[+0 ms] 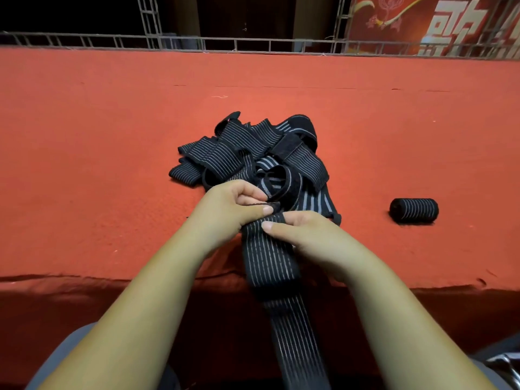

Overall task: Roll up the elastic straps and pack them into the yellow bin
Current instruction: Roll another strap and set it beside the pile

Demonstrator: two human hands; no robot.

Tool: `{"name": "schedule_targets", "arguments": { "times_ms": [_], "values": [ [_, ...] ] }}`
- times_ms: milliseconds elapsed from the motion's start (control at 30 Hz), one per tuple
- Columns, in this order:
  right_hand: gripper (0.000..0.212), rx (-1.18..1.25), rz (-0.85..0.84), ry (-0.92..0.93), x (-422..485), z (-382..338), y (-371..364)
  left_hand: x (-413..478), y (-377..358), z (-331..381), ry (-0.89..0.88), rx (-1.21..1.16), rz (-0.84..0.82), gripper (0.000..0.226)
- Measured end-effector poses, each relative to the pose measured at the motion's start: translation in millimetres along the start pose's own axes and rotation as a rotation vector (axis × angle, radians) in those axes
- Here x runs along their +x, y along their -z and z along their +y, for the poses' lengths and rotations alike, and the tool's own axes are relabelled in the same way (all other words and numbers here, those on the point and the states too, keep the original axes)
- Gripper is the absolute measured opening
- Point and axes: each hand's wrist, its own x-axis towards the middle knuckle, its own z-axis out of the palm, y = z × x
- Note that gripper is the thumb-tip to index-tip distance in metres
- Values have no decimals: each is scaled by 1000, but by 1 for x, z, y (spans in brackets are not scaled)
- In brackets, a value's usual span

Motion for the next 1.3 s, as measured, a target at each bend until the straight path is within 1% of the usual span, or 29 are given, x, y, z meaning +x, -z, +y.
{"name": "schedule_targets", "arguments": {
  "times_ms": [100, 200, 300, 367, 433, 467, 533, 567, 633, 700, 733, 800, 867, 933, 1033, 1100, 1200, 1300],
  "values": [
    [43, 24, 57, 10, 6, -2, -8, 0, 6, -3, 22, -88, 11, 19],
    [33, 47, 151, 98, 16, -5, -13, 0, 9, -3, 2, -103, 42, 18],
    [32, 12, 261, 156, 32, -8, -17, 13, 21, -8, -53, -4, 223, 8],
    [28, 10, 315, 180, 39, -12, -19, 27, 33, -12, -124, 100, 370, 8],
    [25, -20, 383, 207, 44, -16, -21, 40, 44, -18, -148, 215, 464, 9],
    [22, -23, 418, 224, 47, -18, -21, 44, 47, -22, -121, 267, 471, 11],
    [18, -30, 497, 258, 53, -20, -20, 54, 49, -29, -30, 324, 428, 16],
    [17, -36, 539, 270, 56, -21, -20, 58, 49, -32, -2, 329, 400, 22],
    [16, -36, 603, 286, 62, -22, -18, 63, 48, -33, 26, 372, 341, 42],
    [16, -36, 626, 281, 67, -21, -17, 68, 48, -30, 61, 441, 284, 59],
    [16, -35, 628, 274, 69, -20, -17, 70, 47, -28, 82, 436, 256, 64],
    [16, -29, 621, 267, 71, -19, -17, 74, 46, -25, 121, 383, 216, 72],
    [16, -23, 611, 267, 71, -19, -18, 76, 48, -24, 150, 305, 212, 78],
    [16, -12, 605, 274, 70, -18, -18, 78, 51, -24, 157, 255, 237, 77],
    [15, -12, 600, 292, 68, -17, -16, 75, 53, -26, 173, 247, 253, 76],
    [15, -18, 596, 293, 67, -15, -15, 74, 53, -29, 203, 179, 254, 75],
    [15, -4, 586, 285, 65, -15, -15, 71, 48, -33, 205, 8, 313, 72],
    [15, -3, 577, 283, 63, -16, -18, 67, 45, -36, 175, -288, 411, 67]
  ]
}}
